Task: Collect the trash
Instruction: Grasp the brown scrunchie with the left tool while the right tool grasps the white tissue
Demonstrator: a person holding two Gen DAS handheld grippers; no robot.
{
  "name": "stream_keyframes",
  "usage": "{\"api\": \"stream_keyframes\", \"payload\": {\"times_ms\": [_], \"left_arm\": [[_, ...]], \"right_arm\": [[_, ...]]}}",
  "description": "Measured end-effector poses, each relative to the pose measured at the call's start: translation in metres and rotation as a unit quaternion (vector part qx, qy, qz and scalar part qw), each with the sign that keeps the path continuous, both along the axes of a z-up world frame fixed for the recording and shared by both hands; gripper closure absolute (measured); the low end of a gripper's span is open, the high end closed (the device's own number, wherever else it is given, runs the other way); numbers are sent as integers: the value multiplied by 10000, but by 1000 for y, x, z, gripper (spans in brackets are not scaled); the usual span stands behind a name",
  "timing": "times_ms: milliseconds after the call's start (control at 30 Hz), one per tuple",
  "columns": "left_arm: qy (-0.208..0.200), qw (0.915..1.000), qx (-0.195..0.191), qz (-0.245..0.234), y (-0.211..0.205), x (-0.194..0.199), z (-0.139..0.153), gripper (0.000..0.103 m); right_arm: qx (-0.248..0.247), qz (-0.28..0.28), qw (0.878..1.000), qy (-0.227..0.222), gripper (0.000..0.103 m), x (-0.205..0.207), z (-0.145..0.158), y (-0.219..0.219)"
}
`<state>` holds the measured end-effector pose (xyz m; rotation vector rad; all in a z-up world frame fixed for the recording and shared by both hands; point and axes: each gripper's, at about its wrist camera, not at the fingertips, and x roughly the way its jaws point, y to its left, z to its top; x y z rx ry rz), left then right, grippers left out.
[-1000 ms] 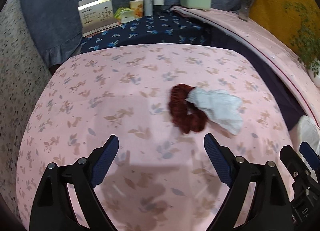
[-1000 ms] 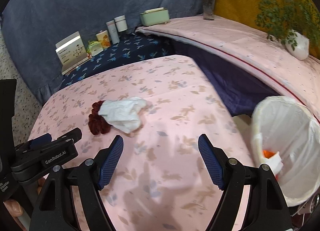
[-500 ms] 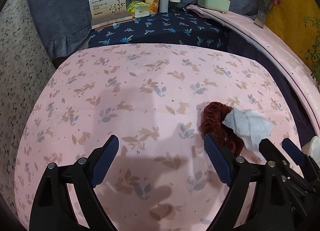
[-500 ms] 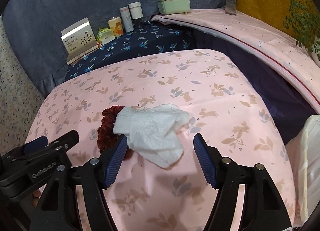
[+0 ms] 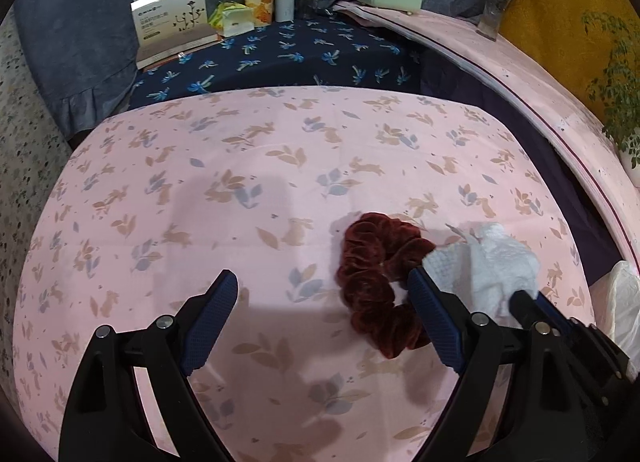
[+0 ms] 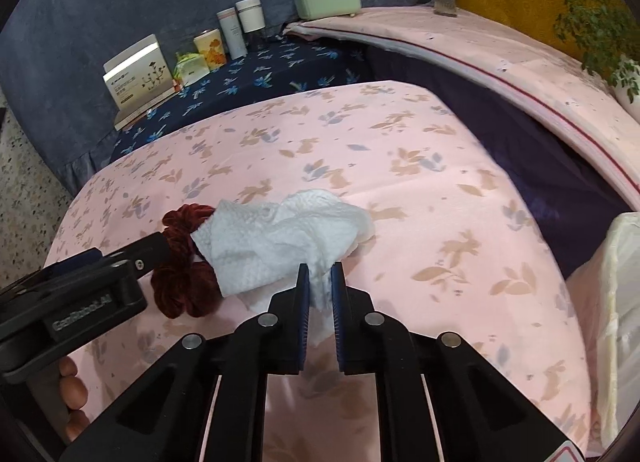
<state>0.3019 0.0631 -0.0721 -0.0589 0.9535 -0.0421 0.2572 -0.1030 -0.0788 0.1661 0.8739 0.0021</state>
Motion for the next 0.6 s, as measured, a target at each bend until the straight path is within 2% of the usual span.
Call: {"api": "stream_keyframes", "payload": {"times_ms": [100,200,267,300,367,400,500,600], "left_arm": [[55,10000,8,-60,-9,4,-7,22],[135,9998,-39,-154,-17,8,-13,34],[187,9995,-93,-242,-22,10,-16,53],[192,9994,-130,-265,-23,10,-16,55],[193,9992,-179,-313,-27,10,-16,73],[210,9989,-193,-359,-30,9,-15,77],[191,9988,-159,-411,-35,6,-15,85],[165,9985,-207,-476,-39,0,-13,87]], "right_arm": [[-37,-137,9999,-19,94,-7,2,-13],[3,-238,9997,8,94,-11,0,-25],[49,-292,9996,29,94,-14,-2,-31],[73,-306,9995,39,94,-15,-2,-34],[95,-320,9994,44,94,-18,-3,-36],[105,-317,9994,48,94,-19,-4,-37],[137,-308,9994,53,94,-21,-4,-38],[166,-301,9994,38,94,-25,-3,-38]]}}
